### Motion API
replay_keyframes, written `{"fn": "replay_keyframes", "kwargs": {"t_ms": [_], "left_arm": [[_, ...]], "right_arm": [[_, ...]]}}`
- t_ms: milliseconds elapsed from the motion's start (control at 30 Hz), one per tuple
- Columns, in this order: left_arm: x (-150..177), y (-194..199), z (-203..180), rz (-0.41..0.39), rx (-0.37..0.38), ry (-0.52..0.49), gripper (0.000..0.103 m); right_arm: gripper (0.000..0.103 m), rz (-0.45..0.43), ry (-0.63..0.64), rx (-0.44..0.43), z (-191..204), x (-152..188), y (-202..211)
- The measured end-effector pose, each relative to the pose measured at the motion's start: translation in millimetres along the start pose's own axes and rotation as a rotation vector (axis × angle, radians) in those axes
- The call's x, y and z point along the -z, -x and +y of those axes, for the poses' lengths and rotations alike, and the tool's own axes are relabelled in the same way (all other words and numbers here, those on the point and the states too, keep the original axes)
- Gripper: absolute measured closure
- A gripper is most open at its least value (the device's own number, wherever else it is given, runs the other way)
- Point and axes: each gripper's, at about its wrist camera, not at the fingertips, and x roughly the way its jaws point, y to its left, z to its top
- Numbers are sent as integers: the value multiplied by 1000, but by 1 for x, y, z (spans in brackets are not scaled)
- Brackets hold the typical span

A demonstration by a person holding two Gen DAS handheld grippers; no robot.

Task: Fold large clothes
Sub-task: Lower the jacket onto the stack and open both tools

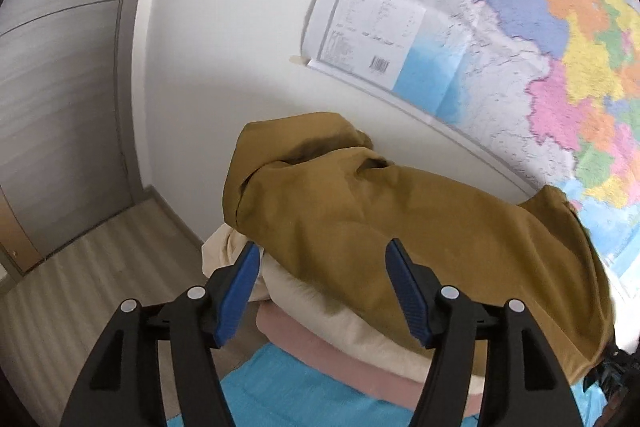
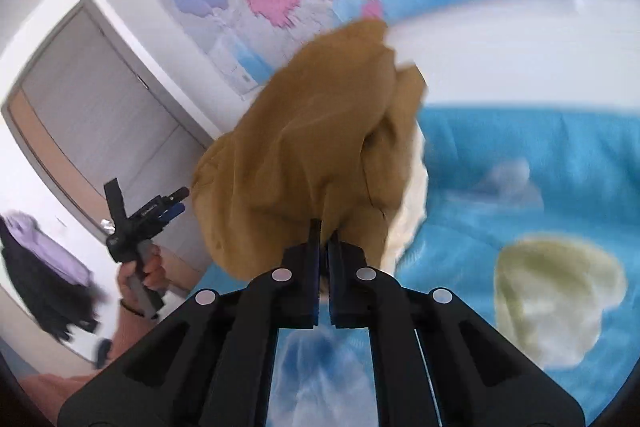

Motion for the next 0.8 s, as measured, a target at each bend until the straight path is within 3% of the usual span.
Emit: {"fn": "replay_keyframes", "kwargs": {"t_ms": [100, 167, 200, 367, 433, 500, 567, 800], "left_arm": [[4, 8, -9, -12, -14, -40, 39], [8, 8, -18, 0, 9, -62, 39], [11, 10, -24, -1, 31, -73, 39], [27, 23, -65, -29, 100, -188, 26], [35, 25, -88, -41, 130, -246, 21], [43, 22, -105, -33, 145, -279, 16], [50, 17, -117, -17, 150, -294, 16], [74, -5, -138, 21, 78, -352, 13]], "right_arm": [[95, 86, -2, 78, -9, 9, -11], [73, 116, 20, 203, -4, 4, -18], [67, 93, 13, 225, 0, 1, -7], [66, -79, 211, 255, 54, -7, 22], [54, -111, 317, 255, 80, -8, 14], [55, -103, 408, 244, 102, -8, -7], [56, -60, 399, 228, 106, -13, -33], [60, 55, 338, 280, 71, -8, -96]]}}
